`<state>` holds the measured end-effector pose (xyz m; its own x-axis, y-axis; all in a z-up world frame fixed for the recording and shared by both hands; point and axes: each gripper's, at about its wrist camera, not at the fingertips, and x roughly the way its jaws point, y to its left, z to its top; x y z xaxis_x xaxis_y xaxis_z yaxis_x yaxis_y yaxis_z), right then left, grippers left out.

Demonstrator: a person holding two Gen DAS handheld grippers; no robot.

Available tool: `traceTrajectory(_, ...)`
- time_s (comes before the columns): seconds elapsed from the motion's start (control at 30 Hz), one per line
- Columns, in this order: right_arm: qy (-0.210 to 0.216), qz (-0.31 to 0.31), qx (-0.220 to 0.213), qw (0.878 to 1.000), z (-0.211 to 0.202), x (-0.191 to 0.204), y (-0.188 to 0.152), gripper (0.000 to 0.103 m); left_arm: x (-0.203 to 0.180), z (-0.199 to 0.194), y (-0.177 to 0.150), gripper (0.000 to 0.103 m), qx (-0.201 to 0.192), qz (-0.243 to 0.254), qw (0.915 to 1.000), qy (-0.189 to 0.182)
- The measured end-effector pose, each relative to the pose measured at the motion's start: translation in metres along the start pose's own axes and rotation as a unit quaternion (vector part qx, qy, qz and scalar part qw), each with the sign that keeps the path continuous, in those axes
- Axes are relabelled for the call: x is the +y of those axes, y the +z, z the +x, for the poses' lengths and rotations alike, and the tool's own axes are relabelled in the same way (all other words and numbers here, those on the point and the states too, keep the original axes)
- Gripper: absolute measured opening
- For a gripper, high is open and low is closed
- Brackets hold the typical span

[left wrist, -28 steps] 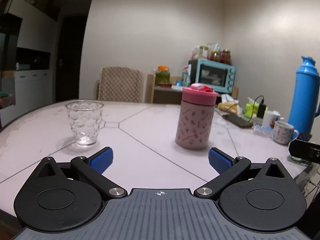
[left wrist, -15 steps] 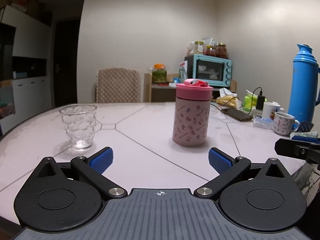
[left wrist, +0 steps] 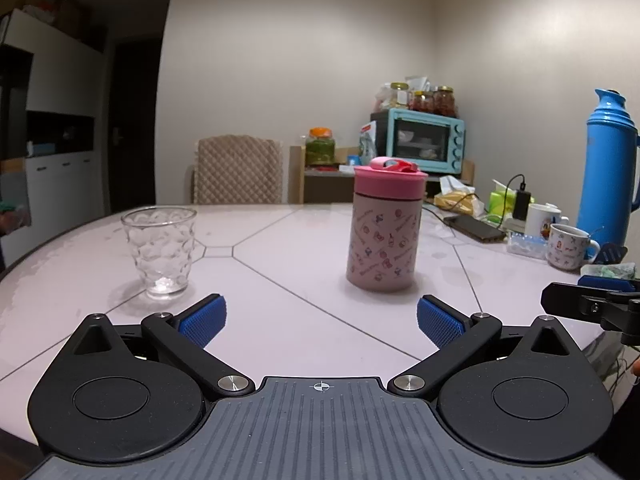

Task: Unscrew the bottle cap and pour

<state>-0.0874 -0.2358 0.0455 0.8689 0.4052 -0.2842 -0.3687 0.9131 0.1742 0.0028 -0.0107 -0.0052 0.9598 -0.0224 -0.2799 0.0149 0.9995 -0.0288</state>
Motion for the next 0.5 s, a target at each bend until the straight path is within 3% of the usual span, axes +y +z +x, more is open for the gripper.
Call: traceTrajectory(0.5, 0.006, 0.0, -0.004, 1.0, 0.0014, -0.0008, -0.001, 0.103, 0.001, 0.0014, -0.0022, 0.103, 0.0, 0.001, 1.0, -0.002)
